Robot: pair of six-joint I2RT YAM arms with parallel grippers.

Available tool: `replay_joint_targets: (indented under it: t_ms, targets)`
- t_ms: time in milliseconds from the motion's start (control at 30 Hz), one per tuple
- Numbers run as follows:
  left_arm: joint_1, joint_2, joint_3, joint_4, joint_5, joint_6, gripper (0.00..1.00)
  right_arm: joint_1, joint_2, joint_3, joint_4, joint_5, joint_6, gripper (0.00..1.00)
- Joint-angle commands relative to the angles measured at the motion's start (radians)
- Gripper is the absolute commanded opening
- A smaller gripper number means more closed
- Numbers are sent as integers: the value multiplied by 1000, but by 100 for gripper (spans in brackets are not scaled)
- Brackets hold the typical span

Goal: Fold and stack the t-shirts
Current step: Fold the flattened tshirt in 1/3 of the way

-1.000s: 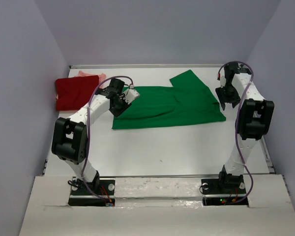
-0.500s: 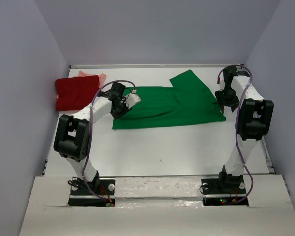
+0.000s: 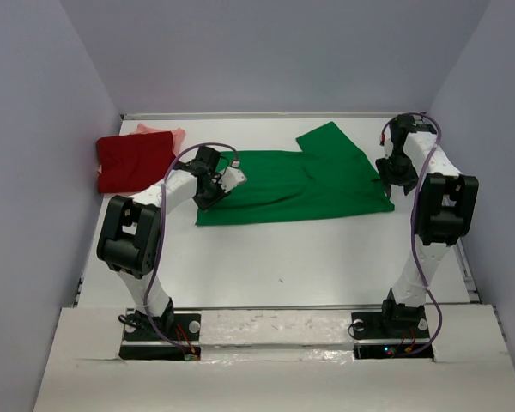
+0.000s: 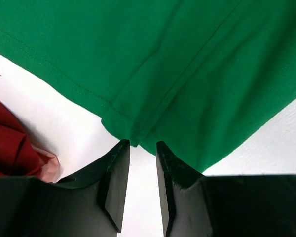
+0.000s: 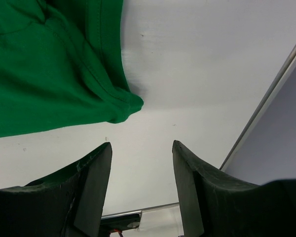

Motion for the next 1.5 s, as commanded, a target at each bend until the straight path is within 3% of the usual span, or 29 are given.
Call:
replay_joint_targets:
  t_ms: [0,500,700,833,1267,1467]
  targets:
    - [4,-6,-16,5,-2,23,39,-8,-63,6,5,10,17,58]
    - [4,27,-33,25,-5,32,39,-8,-57,8,2,8,24,58]
    - [6,32,-30,34,-17,26,29,-8,-52,8,0,4,28,57]
    - [4,23,-16,27,-22,19,14,-8,-54,1,2,-1,28,57]
    - [4,-39,75,-36,-22,-4,0,-8,-60,-28,17,-24,28,57]
    - [3,-34,99,-44,-8,-20,0,-8,-62,-35,18,-30,28,57]
